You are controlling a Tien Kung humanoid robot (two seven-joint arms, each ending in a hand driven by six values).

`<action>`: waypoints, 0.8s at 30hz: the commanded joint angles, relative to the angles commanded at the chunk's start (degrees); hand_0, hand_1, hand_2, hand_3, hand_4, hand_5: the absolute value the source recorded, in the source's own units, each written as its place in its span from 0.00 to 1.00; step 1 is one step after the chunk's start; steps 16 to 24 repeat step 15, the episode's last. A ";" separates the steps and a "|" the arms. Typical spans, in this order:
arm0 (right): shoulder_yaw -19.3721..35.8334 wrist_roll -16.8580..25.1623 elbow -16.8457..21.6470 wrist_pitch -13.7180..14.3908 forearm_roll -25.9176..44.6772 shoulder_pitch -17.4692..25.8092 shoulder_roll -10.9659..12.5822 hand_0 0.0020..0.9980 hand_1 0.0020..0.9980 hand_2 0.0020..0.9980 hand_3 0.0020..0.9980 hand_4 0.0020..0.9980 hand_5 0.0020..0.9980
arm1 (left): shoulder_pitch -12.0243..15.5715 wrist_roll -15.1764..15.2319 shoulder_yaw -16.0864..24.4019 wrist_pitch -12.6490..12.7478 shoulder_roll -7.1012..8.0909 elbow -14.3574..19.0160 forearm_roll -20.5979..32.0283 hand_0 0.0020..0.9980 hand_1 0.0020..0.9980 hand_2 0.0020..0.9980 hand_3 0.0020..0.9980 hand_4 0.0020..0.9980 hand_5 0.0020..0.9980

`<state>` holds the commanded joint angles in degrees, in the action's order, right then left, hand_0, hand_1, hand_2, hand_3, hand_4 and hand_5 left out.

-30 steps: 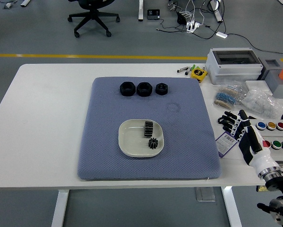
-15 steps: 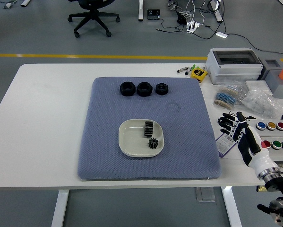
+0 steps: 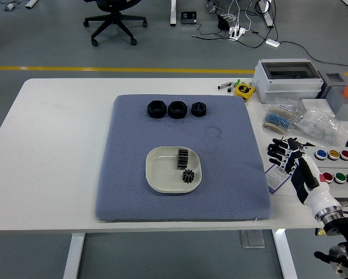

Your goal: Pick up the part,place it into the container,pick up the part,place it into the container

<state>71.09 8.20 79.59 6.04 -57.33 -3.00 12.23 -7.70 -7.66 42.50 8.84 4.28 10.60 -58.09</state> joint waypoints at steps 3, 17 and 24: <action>0.02 0.15 0.08 0.07 -0.40 0.12 -0.07 0.80 0.74 0.79 0.79 1.00 0.93 | -0.29 0.09 -0.70 -0.13 0.02 0.11 0.14 0.75 0.70 0.67 0.58 0.64 0.61; -0.21 1.02 0.00 1.44 0.37 -0.23 -0.12 0.80 0.75 0.79 0.79 1.00 0.91 | -0.77 0.64 -2.65 0.08 0.08 0.14 2.99 0.75 0.70 0.67 0.58 0.64 0.62; -0.21 1.02 0.00 1.44 0.37 -0.23 -0.12 0.80 0.75 0.79 0.79 1.00 0.91 | -0.77 0.64 -2.65 0.08 0.08 0.14 2.99 0.75 0.70 0.67 0.58 0.64 0.62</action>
